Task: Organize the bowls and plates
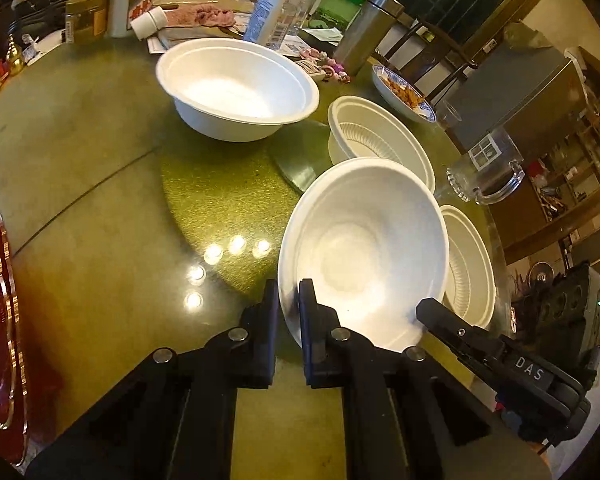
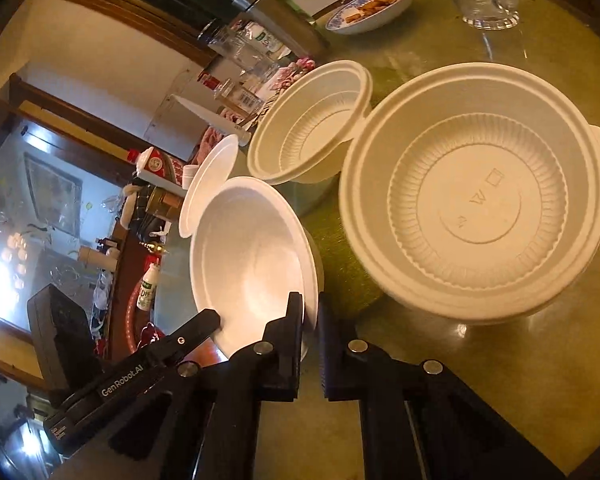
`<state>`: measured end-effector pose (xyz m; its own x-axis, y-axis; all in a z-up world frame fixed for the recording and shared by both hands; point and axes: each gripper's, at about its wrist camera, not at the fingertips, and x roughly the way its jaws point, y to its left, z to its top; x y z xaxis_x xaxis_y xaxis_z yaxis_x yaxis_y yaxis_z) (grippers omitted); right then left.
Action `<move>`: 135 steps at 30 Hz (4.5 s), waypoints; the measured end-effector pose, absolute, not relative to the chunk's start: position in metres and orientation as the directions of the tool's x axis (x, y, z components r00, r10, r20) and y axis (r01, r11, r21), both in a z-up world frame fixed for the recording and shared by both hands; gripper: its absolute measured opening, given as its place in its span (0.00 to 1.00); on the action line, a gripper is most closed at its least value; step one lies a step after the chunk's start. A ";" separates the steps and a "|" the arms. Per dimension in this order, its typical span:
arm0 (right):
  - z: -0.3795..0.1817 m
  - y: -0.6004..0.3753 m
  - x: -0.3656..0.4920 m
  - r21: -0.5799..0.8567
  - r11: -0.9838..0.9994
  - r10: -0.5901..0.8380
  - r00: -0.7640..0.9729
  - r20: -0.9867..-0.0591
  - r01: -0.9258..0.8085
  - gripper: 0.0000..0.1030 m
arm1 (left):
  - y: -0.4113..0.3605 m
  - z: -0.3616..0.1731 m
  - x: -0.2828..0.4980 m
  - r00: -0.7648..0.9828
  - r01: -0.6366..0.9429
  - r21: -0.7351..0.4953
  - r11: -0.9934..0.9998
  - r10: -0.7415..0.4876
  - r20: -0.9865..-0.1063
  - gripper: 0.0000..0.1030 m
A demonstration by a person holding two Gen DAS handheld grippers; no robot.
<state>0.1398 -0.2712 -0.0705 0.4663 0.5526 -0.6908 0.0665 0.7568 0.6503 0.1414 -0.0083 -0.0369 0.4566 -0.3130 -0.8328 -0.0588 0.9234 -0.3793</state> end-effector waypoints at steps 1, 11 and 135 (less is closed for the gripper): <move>-0.070 -0.269 0.139 0.650 0.757 0.555 0.464 -0.690 0.062 0.07 | -0.007 -0.036 0.140 0.458 -0.063 -0.380 0.923 -0.312 -0.833 0.07; -0.059 -0.253 0.125 0.647 0.762 0.573 0.459 -0.679 0.007 0.07 | 0.010 -0.025 0.119 0.494 -0.086 -0.402 0.911 -0.312 -0.811 0.07; -0.048 0.021 0.091 0.590 0.707 0.676 0.131 -0.725 -0.390 0.11 | 0.226 -0.036 -0.026 0.600 -0.484 -0.403 0.777 -0.040 -0.799 0.08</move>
